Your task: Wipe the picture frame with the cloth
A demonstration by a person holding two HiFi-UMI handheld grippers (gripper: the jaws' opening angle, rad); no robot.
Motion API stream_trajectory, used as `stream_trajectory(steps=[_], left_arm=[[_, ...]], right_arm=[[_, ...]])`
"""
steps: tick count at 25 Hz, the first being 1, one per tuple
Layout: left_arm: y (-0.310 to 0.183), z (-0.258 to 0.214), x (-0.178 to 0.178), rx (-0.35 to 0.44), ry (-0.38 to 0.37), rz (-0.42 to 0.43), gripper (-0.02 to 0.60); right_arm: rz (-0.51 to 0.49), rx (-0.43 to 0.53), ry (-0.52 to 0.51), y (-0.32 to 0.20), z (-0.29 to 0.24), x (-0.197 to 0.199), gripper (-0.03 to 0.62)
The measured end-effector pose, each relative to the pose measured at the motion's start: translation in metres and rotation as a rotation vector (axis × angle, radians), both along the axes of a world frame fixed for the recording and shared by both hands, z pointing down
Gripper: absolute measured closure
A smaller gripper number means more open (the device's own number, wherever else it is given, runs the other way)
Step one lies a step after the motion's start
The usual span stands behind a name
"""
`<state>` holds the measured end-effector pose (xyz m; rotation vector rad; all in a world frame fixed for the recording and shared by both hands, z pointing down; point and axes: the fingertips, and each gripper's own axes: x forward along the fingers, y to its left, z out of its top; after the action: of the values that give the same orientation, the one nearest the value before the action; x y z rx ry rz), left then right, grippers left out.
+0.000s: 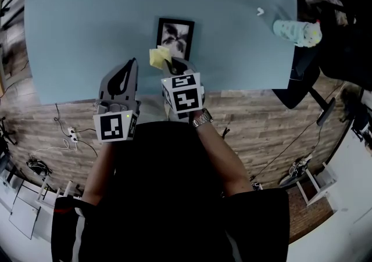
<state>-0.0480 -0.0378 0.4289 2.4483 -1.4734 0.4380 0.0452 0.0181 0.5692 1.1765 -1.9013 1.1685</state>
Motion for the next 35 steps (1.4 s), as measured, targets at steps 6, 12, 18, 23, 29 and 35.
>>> stream_trajectory(steps=[6,12,18,23,29,35], left_arm=[[-0.003,0.002,0.001,-0.003,-0.011,0.017,0.581],[0.0,0.002,0.006,0.009,-0.006,0.032,0.581],[0.007,0.002,0.012,-0.007,-0.015,0.039,0.581],[0.01,-0.004,0.02,0.017,-0.001,0.051,0.581],[0.019,-0.004,0.026,0.02,-0.008,0.07,0.581],[0.02,-0.006,0.033,0.025,0.001,0.089,0.581]], right_arm=[[0.025,-0.011,0.02,0.002,0.003,0.014,0.558],[0.057,-0.018,0.046,0.009,0.007,0.037,0.559],[0.092,-0.017,0.069,0.014,0.007,0.055,0.558],[0.109,-0.014,0.081,0.019,0.005,0.066,0.559],[0.14,-0.012,0.095,0.027,0.003,0.082,0.557],[0.18,0.009,0.094,0.025,-0.01,0.095,0.558]])
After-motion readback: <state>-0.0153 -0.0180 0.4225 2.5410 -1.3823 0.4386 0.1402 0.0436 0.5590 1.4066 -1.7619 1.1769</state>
